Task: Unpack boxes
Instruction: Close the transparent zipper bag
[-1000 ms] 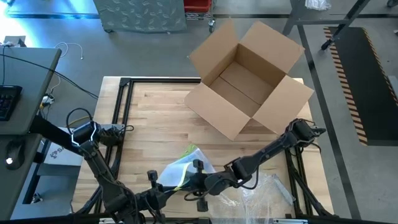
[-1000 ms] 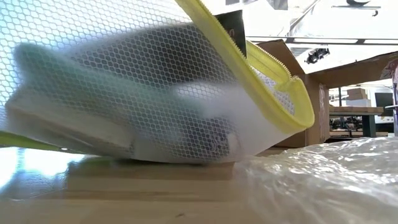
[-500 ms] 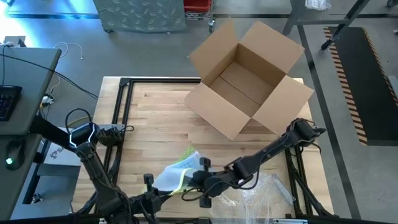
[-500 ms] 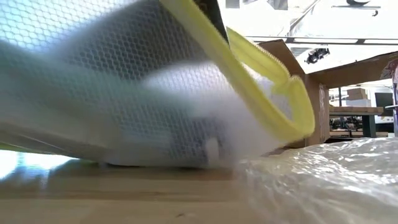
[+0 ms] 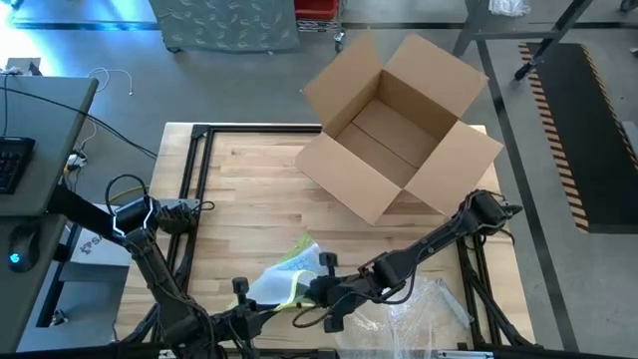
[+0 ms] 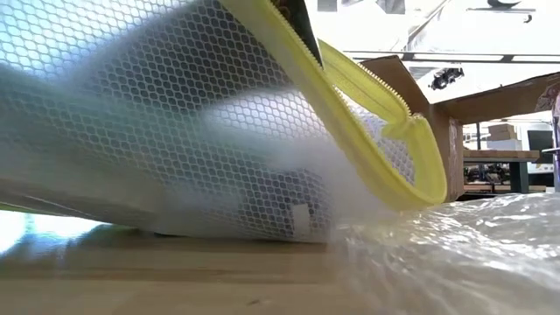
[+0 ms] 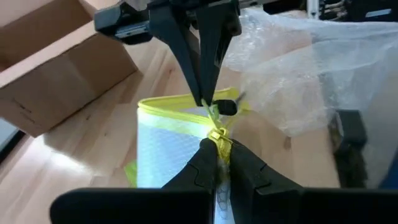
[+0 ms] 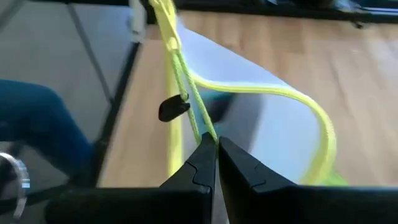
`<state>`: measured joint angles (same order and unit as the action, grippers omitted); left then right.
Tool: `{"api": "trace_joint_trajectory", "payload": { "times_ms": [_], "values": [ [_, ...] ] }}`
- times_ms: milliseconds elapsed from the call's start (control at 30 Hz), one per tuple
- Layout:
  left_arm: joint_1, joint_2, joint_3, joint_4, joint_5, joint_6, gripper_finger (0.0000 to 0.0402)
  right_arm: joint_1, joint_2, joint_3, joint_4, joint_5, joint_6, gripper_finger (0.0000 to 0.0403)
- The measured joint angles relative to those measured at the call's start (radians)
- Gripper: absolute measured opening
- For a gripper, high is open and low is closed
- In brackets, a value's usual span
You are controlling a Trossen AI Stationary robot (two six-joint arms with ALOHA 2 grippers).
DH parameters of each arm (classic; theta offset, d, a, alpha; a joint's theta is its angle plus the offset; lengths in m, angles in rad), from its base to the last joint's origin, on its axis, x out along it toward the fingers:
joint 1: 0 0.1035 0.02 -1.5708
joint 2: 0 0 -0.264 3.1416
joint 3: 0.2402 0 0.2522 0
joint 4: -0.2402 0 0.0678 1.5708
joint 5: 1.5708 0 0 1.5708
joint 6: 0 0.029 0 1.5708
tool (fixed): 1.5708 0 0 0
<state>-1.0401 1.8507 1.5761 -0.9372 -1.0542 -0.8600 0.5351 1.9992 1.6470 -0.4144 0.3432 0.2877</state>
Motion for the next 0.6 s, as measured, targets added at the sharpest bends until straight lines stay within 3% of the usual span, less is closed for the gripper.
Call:
{"api": "trace_joint_trajectory", "payload": {
  "times_ms": [267, 367, 600],
  "values": [
    [-0.030, -0.002, 0.001, -0.080, 0.010, -0.077, 0.0000, 0.050, -0.018, -0.011, -0.292, 0.151, 0.107, 0.0000],
    [-0.047, -0.003, 0.002, -0.138, -0.018, -0.162, 0.0000, 0.075, -0.048, -0.003, -0.416, 0.222, 0.198, 0.0000],
    [-0.091, -0.006, 0.002, -0.333, -0.050, -0.397, 0.0000, 0.139, -0.114, -0.005, -0.637, 0.265, 0.334, 0.0000]
  ]
}}
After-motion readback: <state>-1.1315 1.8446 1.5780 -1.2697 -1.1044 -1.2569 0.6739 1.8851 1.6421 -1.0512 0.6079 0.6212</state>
